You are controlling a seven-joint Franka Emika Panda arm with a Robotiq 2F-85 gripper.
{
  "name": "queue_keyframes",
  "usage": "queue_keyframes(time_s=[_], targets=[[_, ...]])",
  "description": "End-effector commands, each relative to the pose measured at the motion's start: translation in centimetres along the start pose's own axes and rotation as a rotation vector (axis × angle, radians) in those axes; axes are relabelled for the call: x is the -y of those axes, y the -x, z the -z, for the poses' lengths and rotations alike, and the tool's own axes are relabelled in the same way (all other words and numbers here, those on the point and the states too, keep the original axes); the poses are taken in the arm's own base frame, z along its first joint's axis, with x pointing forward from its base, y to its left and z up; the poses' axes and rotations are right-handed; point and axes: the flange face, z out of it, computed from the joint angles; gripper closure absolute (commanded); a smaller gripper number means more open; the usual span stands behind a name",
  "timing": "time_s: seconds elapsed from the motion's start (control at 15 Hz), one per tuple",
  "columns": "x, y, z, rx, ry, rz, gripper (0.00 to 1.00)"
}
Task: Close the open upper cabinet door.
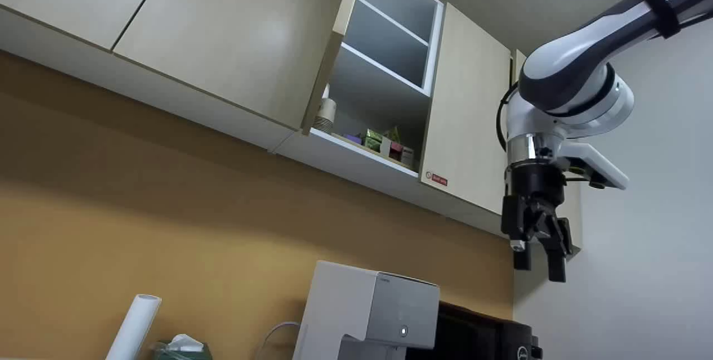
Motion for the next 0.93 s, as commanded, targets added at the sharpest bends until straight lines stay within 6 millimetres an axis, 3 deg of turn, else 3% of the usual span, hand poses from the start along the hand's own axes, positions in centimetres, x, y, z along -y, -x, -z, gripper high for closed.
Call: queue_keyframes(time_s=[0.0, 0.6, 0.87], targets=[[0.0, 0.0, 0.1, 0.001, 0.0, 0.0, 0.0], [0.0, 0.0, 0.1, 0.001, 0.0, 0.001, 0.0], [2.8, 1.7, 2.8, -0.053, 0.078, 0.053, 0.0]])
